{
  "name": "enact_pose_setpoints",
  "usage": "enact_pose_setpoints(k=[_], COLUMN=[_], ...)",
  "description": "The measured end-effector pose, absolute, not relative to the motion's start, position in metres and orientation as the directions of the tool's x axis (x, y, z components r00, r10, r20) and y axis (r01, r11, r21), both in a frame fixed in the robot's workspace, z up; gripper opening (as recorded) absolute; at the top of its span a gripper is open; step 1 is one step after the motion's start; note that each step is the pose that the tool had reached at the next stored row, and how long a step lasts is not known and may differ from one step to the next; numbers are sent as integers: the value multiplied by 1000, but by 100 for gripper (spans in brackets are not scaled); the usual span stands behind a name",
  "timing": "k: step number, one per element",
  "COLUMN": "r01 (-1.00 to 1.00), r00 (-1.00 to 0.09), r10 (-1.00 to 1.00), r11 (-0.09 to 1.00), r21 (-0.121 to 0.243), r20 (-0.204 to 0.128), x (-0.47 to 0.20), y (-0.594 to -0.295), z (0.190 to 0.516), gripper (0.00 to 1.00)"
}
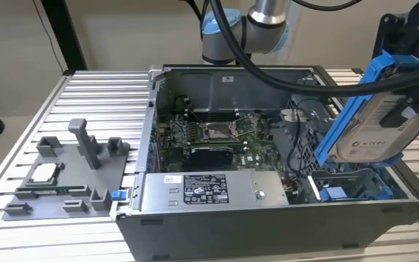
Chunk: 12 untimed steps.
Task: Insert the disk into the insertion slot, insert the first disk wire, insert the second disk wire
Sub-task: 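Insert the disk into the insertion slot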
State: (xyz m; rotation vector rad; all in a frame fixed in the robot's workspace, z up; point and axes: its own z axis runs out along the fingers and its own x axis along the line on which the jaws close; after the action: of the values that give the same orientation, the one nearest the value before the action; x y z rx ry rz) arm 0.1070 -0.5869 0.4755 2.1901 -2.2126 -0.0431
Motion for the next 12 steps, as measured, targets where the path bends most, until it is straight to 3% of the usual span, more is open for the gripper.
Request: enact_pose_setpoints(k=[12], r01=[-999], r00=[-3], r10=[-1000], r11=[3], r21=[39], r20=[0], x=[111], y=[-590], z=[473], gripper=[0])
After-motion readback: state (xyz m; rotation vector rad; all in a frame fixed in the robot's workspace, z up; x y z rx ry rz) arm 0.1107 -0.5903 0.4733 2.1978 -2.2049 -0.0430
